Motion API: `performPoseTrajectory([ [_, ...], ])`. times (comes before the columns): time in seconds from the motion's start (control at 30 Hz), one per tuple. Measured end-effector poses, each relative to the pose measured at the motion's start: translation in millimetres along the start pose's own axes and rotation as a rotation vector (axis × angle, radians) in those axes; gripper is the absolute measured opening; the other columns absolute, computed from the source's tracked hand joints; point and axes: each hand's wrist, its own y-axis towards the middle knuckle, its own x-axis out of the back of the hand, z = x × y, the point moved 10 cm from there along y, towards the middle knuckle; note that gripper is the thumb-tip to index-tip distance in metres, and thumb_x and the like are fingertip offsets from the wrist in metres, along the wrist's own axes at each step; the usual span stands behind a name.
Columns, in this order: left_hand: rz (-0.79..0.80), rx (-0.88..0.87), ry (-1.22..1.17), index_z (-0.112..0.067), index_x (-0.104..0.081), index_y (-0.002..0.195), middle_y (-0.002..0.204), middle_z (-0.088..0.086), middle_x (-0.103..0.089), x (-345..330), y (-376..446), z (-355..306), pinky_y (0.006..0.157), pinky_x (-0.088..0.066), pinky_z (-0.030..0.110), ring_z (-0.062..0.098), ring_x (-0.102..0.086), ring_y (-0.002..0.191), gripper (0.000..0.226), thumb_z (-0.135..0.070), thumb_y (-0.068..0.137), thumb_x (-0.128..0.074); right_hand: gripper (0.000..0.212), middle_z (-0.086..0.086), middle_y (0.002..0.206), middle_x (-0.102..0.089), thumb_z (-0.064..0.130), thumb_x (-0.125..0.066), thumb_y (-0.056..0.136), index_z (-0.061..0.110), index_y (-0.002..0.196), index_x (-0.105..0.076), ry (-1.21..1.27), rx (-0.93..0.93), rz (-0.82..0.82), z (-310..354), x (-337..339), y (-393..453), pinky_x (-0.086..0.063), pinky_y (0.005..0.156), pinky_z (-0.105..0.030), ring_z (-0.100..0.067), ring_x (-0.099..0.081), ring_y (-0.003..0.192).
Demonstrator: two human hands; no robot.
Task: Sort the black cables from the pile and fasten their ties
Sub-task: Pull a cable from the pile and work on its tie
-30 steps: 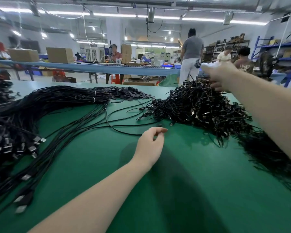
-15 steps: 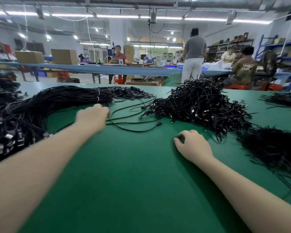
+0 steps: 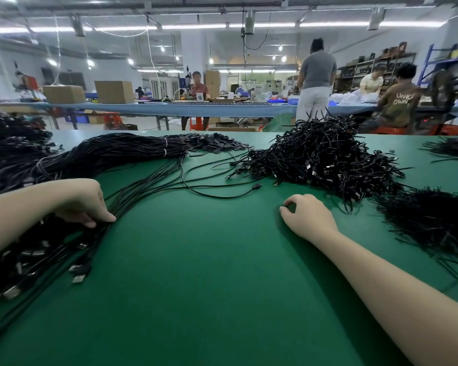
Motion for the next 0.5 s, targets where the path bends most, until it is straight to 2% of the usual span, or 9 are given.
performPoseTrajectory([
  [0.03,-0.005,0.029,-0.054,0.009,-0.065,0.089,0.096,0.017,-0.069,-0.3,-0.1,3.5,0.076,-0.056,0.041,0.029,-0.067,0.073,0.031,-0.012,0.074,-0.082,0.032,-0.004,0.117,-0.056,0.041,-0.048,0.093,0.024,0.115,-0.062,-0.001,-0.001,0.0,0.3,0.5,-0.3,-0.049,0.079,-0.033,-0.024,-0.056,0.1],
  [0.07,0.0,0.057,-0.086,0.01,-0.063,0.092,0.094,0.018,-0.068,-2.4,-1.3,6.2,0.074,-0.054,0.04,0.029,-0.066,0.073,0.032,-0.011,0.075,-0.081,0.031,-0.004,0.117,-0.056,0.041,-0.048,0.093,0.024,0.115,-0.063,-0.001,-0.003,0.0,0.5,1.1,-0.6,-0.049,0.079,-0.033,-0.024,-0.057,0.1],
  [0.17,0.033,0.143,-0.049,0.004,-0.06,0.089,0.062,0.012,-0.065,-6.6,-8.3,11.5,0.049,-0.04,0.022,0.022,-0.061,0.058,0.023,-0.013,0.082,-0.075,0.031,-0.004,0.118,-0.056,0.04,-0.048,0.093,0.025,0.115,-0.063,0.006,-0.003,-0.005,0.9,2.6,-1.2,-0.049,0.079,-0.033,-0.024,-0.057,0.099],
  [0.27,-0.032,0.146,-0.007,0.005,-0.057,0.08,0.051,0.012,-0.058,13.7,-15.4,5.4,0.047,-0.041,0.022,0.023,-0.055,0.049,0.014,-0.006,0.089,-0.057,0.03,-0.003,0.118,-0.056,0.04,-0.048,0.093,0.026,0.114,-0.063,0.007,0.001,-0.013,1.3,2.6,-1.1,-0.048,0.076,-0.032,-0.023,-0.057,0.097],
  [0.37,-0.308,0.039,0.042,0.011,-0.054,0.087,0.063,0.021,-0.054,64.6,-22.0,-26.1,0.052,-0.042,0.032,0.029,-0.053,0.053,0.019,-0.003,0.094,-0.044,0.029,-0.003,0.117,-0.056,0.04,-0.047,0.093,0.027,0.114,-0.062,-0.008,-0.001,-0.017,1.2,2.4,-0.9,-0.044,0.072,-0.03,-0.023,-0.057,0.097],
  [0.43,-0.581,-0.117,0.031,0.009,-0.052,0.092,0.071,0.024,-0.055,105.8,-39.0,-63.9,0.055,-0.048,0.037,0.032,-0.055,0.059,0.021,-0.008,0.098,-0.04,0.029,-0.003,0.117,-0.056,0.04,-0.047,0.093,0.027,0.115,-0.062,-0.026,-0.002,-0.011,2.0,1.5,-1.0,-0.045,0.073,-0.031,-0.024,-0.056,0.099],
  [0.5,-0.816,-0.301,-0.001,0.003,-0.051,0.098,0.082,0.025,-0.06,135.7,-67.8,-108.3,0.067,-0.054,0.047,0.037,-0.06,0.07,0.023,-0.017,0.099,-0.04,0.032,-0.004,0.12,-0.056,0.039,-0.047,0.094,0.026,0.12,-0.059,-0.027,0.0,-0.001,2.8,0.4,-1.9,-0.046,0.077,-0.032,-0.025,-0.056,0.102],
])
